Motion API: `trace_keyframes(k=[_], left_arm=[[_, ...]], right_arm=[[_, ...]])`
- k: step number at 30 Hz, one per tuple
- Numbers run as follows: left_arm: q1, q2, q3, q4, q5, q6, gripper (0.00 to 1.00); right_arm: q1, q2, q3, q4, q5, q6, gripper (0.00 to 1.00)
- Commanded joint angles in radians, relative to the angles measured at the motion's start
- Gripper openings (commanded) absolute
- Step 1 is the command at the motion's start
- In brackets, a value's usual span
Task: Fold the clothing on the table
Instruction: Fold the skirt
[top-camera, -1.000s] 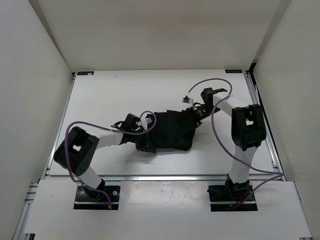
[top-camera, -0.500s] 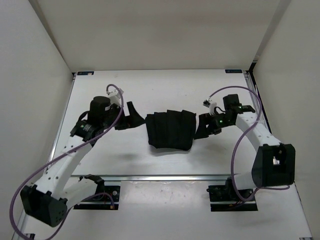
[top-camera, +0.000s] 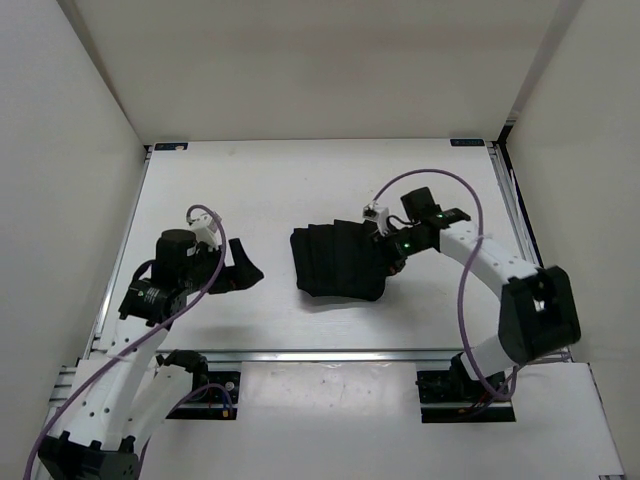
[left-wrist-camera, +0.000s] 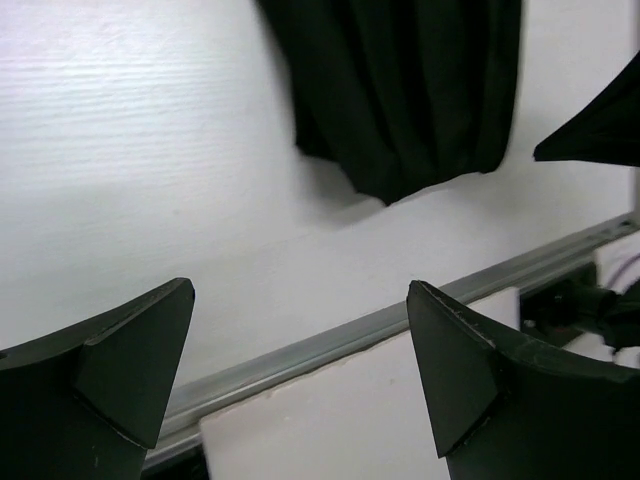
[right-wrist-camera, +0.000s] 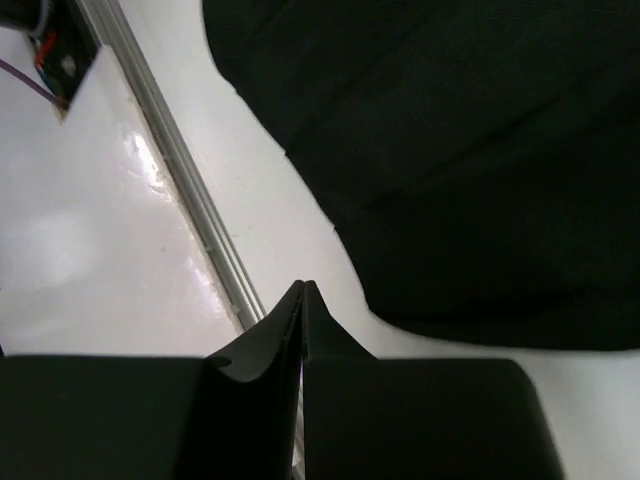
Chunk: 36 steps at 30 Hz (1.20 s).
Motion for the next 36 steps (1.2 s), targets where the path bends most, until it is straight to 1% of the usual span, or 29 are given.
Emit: trace_keyframes(k=[1,2,4,6,8,11,14,16,17,19,20,24,26,29,31,32,33,34,35,36], left_arm=[[-0.008,0.011,0.074,-0.167,-0.110,0.102,0.99],[-0.012,0.016,0.090,-0.218,-0.153,0.110,0.99],[0.000,0.017,0.130,-0.279,-0.187,0.127,0.98],[0.027,0.007,0.146,-0.344,-0.205,0.154,0.98],[0.072,-0.007,0.149,-0.384,-0.199,0.190,0.99],[0.135,-0.021,0.160,-0.434,-0.204,0.214,0.99],[0.143,-0.047,0.173,-0.454,-0.176,0.236,0.98],[0.138,-0.059,0.187,-0.471,-0.176,0.242,0.99],[0.126,-0.061,0.193,-0.480,-0.181,0.245,0.99],[0.123,-0.050,0.210,-0.502,-0.187,0.239,0.99],[0.124,-0.042,0.210,-0.509,-0.170,0.239,0.99],[0.124,-0.027,0.201,-0.526,-0.161,0.244,0.99],[0.120,-0.026,0.192,-0.522,-0.171,0.239,0.99],[0.115,-0.022,0.172,-0.471,-0.155,0.230,0.99],[0.101,-0.018,0.163,-0.442,-0.168,0.224,0.99],[0.106,-0.012,0.155,-0.415,-0.177,0.222,0.99],[0.092,-0.004,0.149,-0.383,-0.178,0.219,0.99],[0.081,-0.001,0.146,-0.367,-0.184,0.225,0.98],[0.074,0.014,0.138,-0.333,-0.182,0.221,0.99],[0.065,0.019,0.134,-0.298,-0.191,0.221,0.99]], right_arm=[[0.075,0.104,0.079,0.027,-0.018,-0.087,0.00],[0.127,0.140,0.117,0.015,0.029,-0.117,0.00],[0.212,0.205,0.185,-0.011,0.039,-0.154,0.00],[0.253,0.260,0.274,-0.019,-0.004,-0.156,0.00],[0.296,0.318,0.320,-0.011,-0.008,-0.144,0.00],[0.365,0.404,0.386,-0.034,-0.002,-0.170,0.00],[0.390,0.481,0.409,-0.033,0.025,-0.176,0.00],[0.381,0.539,0.433,-0.005,0.054,-0.161,0.00],[0.366,0.587,0.444,-0.002,0.044,-0.156,0.00],[0.356,0.664,0.508,-0.004,0.048,-0.168,0.00],[0.346,0.731,0.550,-0.014,0.045,-0.177,0.00],[0.341,0.819,0.685,-0.050,0.032,-0.185,0.00],[0.355,0.822,0.731,-0.076,0.025,-0.188,0.00],[0.369,0.742,0.722,-0.086,-0.042,-0.194,0.00],[0.364,0.616,0.684,-0.071,-0.117,-0.159,0.00],[0.355,0.578,0.636,-0.032,-0.136,-0.139,0.00],[0.338,0.491,0.612,-0.005,-0.152,-0.083,0.00],[0.329,0.401,0.554,0.053,-0.157,-0.011,0.00],[0.303,0.361,0.500,0.103,-0.104,0.050,0.00],[0.283,0.275,0.472,0.128,-0.053,0.081,0.01]])
